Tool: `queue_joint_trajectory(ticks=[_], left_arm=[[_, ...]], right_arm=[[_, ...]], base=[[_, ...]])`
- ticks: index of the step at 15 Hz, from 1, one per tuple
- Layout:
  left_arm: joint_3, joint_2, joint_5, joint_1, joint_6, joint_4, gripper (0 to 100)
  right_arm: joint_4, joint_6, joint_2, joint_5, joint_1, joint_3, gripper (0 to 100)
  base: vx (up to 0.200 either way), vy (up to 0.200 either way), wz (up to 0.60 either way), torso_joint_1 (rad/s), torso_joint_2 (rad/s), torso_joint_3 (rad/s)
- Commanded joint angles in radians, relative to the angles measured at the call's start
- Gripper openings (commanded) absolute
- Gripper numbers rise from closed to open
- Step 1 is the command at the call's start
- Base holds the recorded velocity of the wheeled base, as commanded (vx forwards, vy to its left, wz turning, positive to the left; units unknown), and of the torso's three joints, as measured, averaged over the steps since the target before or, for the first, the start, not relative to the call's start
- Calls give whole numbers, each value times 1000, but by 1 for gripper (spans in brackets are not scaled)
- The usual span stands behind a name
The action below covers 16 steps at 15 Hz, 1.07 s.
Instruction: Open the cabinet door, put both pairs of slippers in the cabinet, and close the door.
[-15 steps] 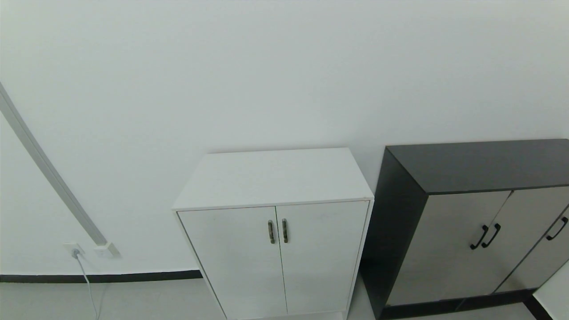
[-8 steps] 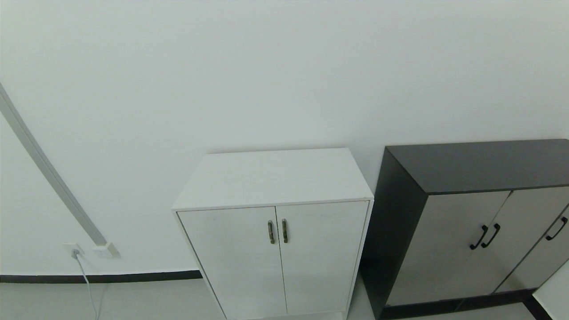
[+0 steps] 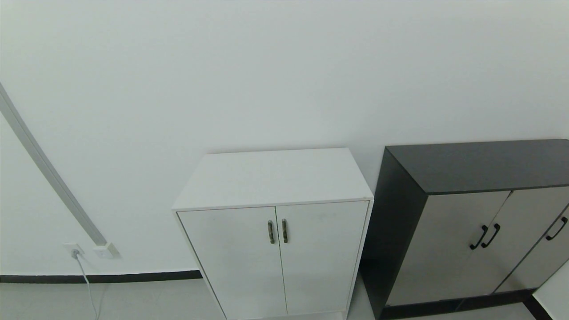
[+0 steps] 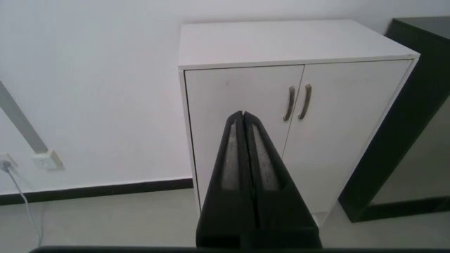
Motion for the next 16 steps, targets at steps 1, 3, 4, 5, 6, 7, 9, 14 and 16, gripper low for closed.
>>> queue_joint_trajectory(ticks=[1,3,4,5,6,7,9,14,16], left_arm=[[0,0,0,0,0,0,0],[0,0,-1,0,0,0,0],[0,0,-1,0,0,0,0],[0,0,0,0,0,0,0],[0,0,0,0,0,0,0],[0,0,0,0,0,0,0],[0,0,0,0,0,0,0],[0,0,0,0,-2,0,0],[0,0,0,0,0,0,0]], right_arm=[[4,-5,5,-17,2,-5,0],[-4,-6,-16,-57,-4,-3,0],[-2,-8,-24,-83,-25,-5,0],[-2,-8,-36,-82,-56,-5,0],[-2,-5,-67,-71,-65,-3,0],[-5,5,-85,-57,-65,2,0],[2,61,-111,44,-74,11,0],[12,-3,-111,133,-74,12,0],[10,2,-111,133,-74,14,0]], base=[[0,0,0,0,0,0],[0,0,0,0,0,0],[0,0,0,0,0,0],[0,0,0,0,0,0],[0,0,0,0,0,0],[0,0,0,0,0,0],[0,0,0,0,0,0],[0,0,0,0,0,0],[0,0,0,0,0,0]])
